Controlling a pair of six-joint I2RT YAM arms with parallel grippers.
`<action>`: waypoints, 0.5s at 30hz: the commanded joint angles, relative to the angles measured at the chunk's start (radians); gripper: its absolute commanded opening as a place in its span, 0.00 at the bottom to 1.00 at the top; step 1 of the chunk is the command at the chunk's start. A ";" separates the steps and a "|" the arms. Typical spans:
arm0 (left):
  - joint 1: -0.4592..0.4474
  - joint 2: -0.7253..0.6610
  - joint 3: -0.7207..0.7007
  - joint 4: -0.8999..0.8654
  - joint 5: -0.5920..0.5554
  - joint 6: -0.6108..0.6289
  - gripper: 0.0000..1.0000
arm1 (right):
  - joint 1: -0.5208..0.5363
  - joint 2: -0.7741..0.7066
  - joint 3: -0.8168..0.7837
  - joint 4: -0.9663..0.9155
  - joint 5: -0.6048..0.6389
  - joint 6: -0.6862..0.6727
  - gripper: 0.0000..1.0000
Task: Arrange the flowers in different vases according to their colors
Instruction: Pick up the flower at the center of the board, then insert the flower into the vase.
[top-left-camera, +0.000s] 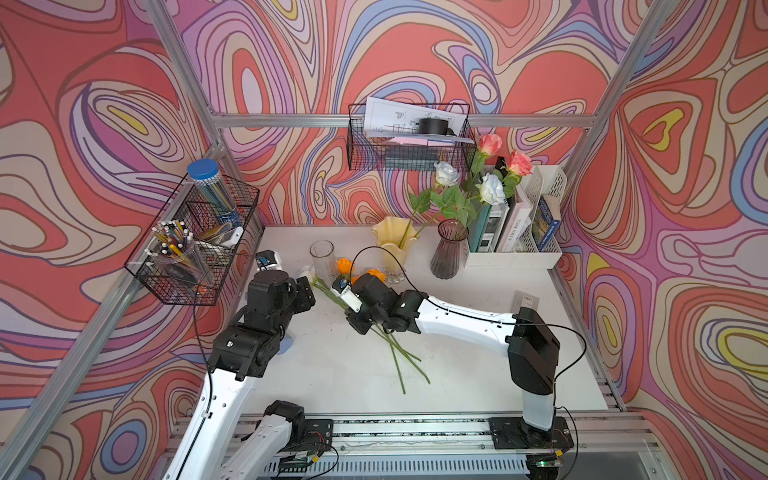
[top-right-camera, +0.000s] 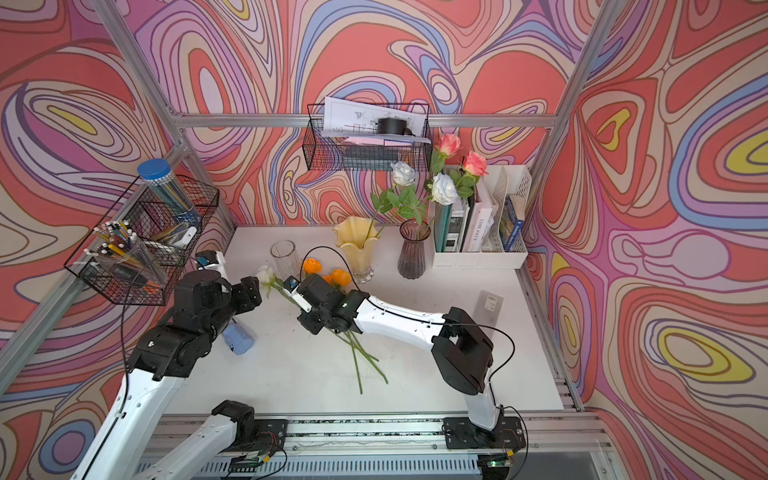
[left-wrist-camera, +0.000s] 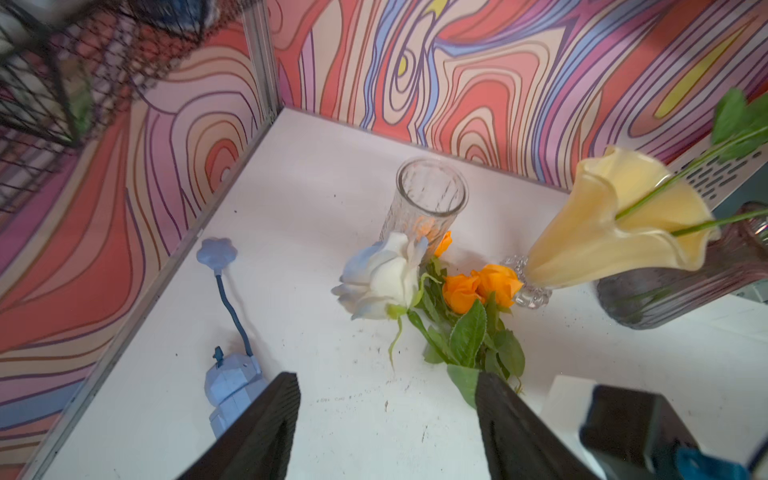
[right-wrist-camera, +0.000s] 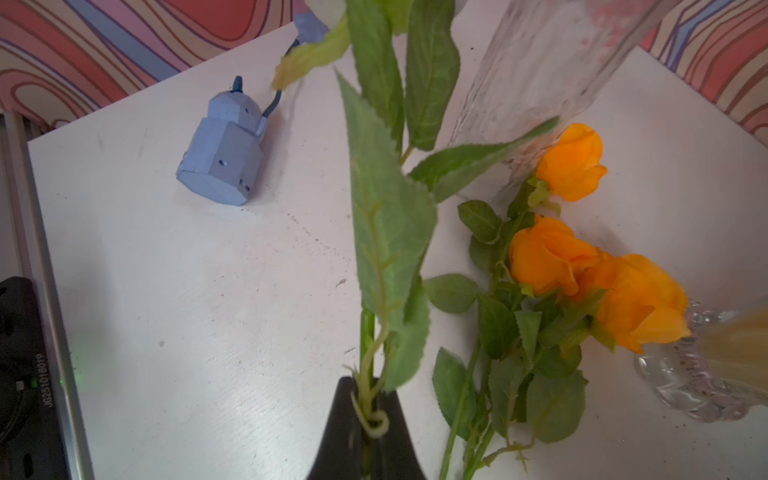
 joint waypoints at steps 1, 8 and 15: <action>0.007 -0.041 0.065 -0.067 -0.052 0.020 0.73 | -0.036 -0.022 0.048 0.033 0.008 0.028 0.00; 0.007 -0.116 0.134 -0.099 -0.062 0.010 0.73 | -0.058 -0.012 0.244 0.059 0.008 0.007 0.00; 0.008 -0.174 0.045 -0.086 -0.044 0.015 0.73 | -0.069 0.009 0.505 0.133 0.071 -0.057 0.00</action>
